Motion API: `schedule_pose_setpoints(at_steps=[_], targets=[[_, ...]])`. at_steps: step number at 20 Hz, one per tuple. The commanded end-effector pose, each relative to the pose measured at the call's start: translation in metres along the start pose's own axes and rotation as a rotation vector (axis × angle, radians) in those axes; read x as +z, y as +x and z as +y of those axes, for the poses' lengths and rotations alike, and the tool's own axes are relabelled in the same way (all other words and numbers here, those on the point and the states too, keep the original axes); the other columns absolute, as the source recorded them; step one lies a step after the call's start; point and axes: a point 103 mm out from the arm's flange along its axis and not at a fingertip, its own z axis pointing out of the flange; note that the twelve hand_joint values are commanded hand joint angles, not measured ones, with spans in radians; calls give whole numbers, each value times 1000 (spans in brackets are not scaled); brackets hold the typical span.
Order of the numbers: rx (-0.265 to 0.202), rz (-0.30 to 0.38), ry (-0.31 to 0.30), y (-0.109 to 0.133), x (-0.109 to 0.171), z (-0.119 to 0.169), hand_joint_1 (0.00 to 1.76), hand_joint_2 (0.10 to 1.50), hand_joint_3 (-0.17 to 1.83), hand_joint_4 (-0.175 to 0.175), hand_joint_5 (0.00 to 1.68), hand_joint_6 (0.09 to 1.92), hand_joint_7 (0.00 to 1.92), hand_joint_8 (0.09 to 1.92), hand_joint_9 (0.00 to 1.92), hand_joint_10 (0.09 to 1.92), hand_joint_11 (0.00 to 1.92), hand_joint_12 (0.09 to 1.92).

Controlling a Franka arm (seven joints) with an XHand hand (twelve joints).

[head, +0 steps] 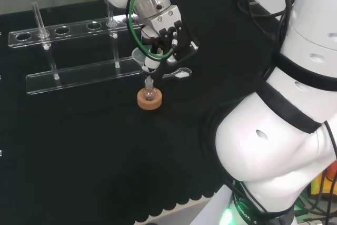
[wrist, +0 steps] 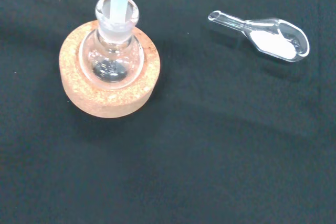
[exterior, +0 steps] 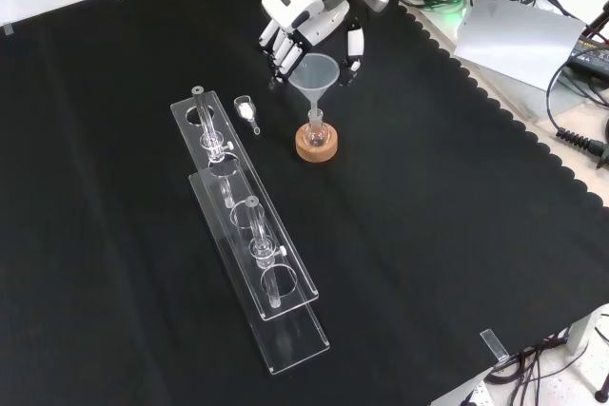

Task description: Place the funnel on the round-bottom flask.

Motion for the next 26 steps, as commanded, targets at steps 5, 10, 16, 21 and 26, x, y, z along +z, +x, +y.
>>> schedule_pose_setpoints(at_steps=[5,10,16,21,26], targets=[[3,1,16,-3,7,5,787,676,643,-33,537,257,629,768,748,561,360,1311],[-4,15,19,-3,11,7,787,676,644,-33,534,264,628,769,747,562,361,1311],[-3,9,27,1,11,8,785,676,645,-33,531,272,628,769,747,563,363,1311],[-11,3,26,3,13,8,785,676,646,-34,528,278,628,770,746,564,364,1311],[-15,2,28,7,14,9,783,677,647,-34,525,285,628,770,746,565,365,1311]])
